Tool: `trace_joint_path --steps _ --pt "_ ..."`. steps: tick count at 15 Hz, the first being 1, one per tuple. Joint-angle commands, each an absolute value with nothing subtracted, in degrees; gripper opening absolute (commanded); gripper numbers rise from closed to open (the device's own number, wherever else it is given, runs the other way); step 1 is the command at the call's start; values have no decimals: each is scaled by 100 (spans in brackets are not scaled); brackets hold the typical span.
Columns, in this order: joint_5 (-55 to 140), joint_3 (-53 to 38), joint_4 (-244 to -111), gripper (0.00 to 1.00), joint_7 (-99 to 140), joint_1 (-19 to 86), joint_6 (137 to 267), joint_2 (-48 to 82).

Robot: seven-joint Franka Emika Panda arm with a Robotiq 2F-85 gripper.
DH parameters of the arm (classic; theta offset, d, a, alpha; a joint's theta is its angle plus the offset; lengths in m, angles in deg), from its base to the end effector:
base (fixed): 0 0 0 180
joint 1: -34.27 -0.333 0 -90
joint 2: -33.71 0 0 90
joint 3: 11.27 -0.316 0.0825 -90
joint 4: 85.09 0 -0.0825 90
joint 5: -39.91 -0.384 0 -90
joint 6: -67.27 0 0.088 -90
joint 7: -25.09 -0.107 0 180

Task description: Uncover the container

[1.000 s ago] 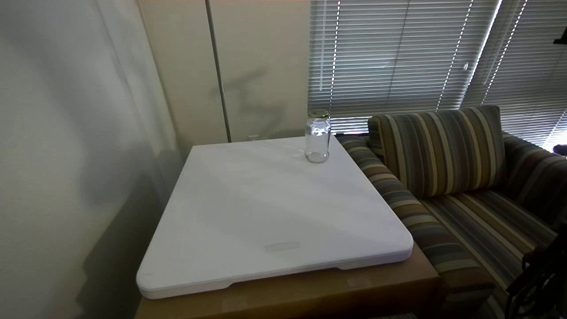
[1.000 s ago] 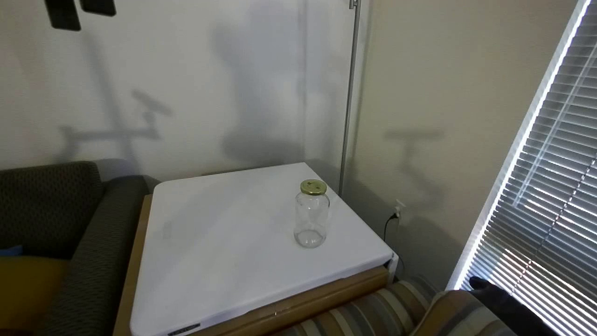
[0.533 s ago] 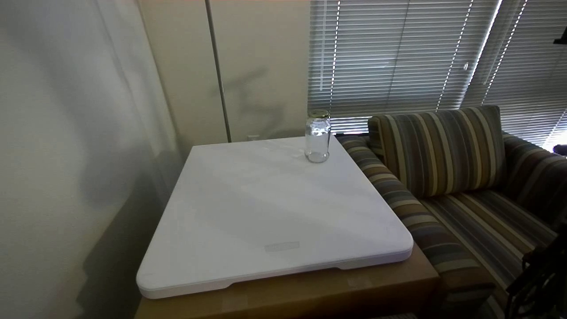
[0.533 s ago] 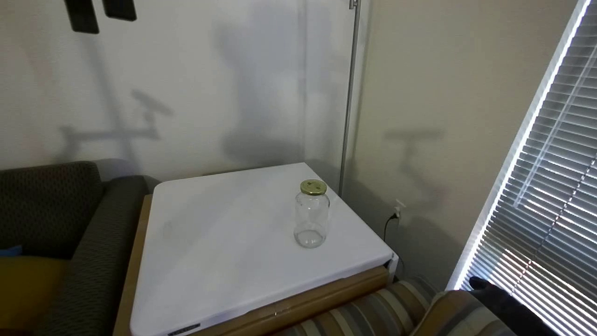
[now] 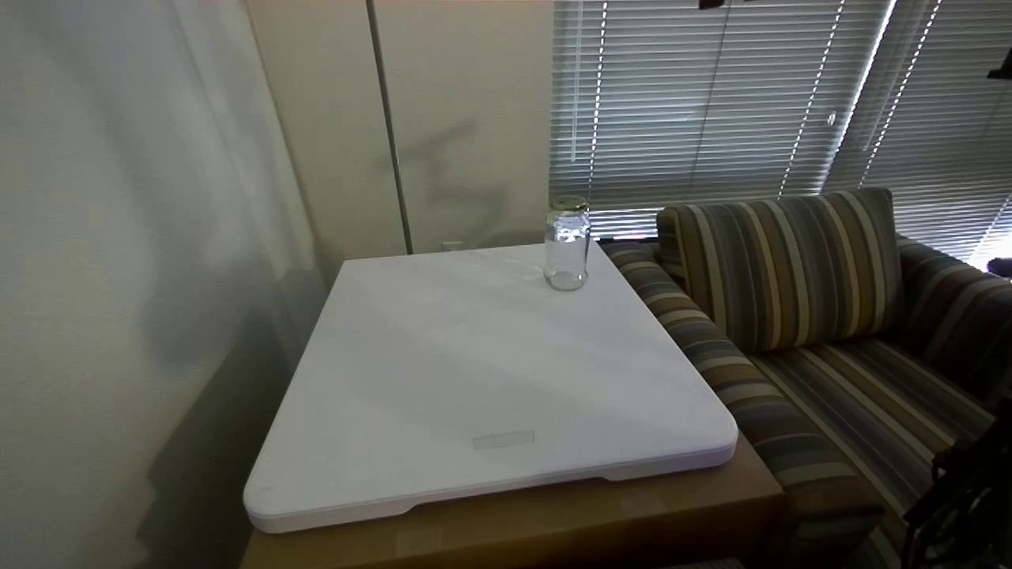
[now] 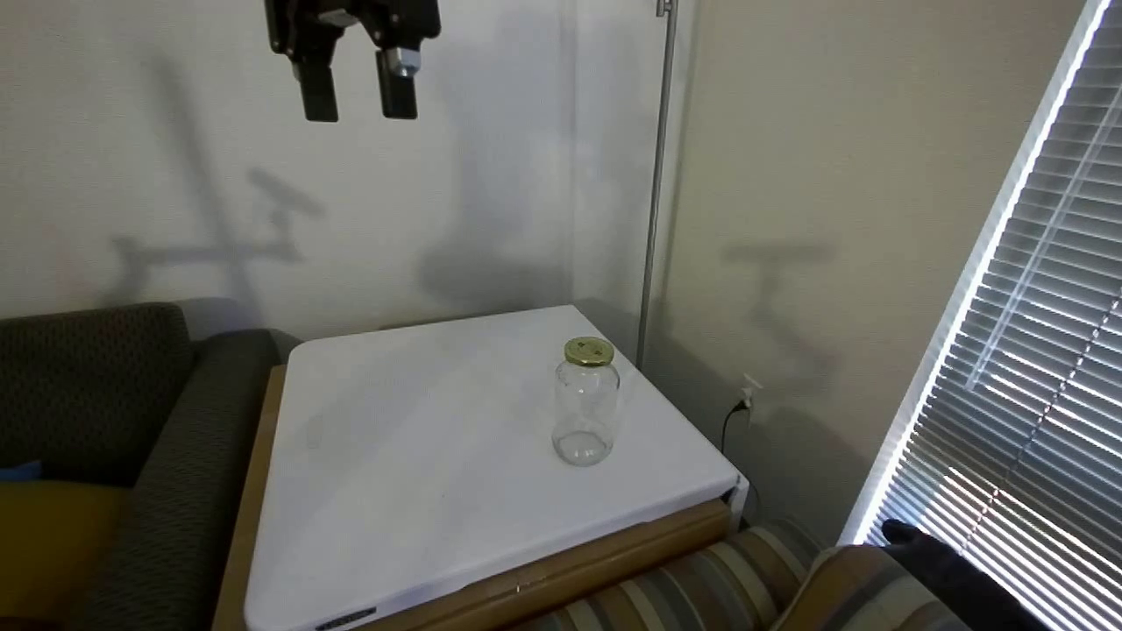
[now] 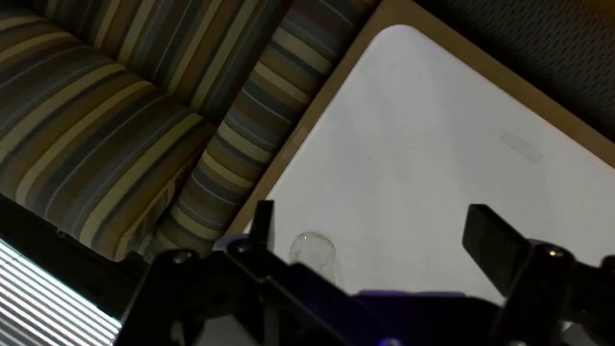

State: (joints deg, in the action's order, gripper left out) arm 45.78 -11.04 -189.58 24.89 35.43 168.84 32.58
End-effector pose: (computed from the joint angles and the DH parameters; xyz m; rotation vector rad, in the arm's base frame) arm 0.5607 -0.0225 0.5109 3.0407 -0.0055 -0.1091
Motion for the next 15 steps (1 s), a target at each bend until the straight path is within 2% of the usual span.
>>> trace_joint_path --steps 1,12,15 --pt "4173 -1044 -17990 100 2820 3591 16921 2373" --pt "3621 -987 -15971 100 2693 3889 16916 383" --pt "3738 -975 -16177 100 2610 3832 16983 503"
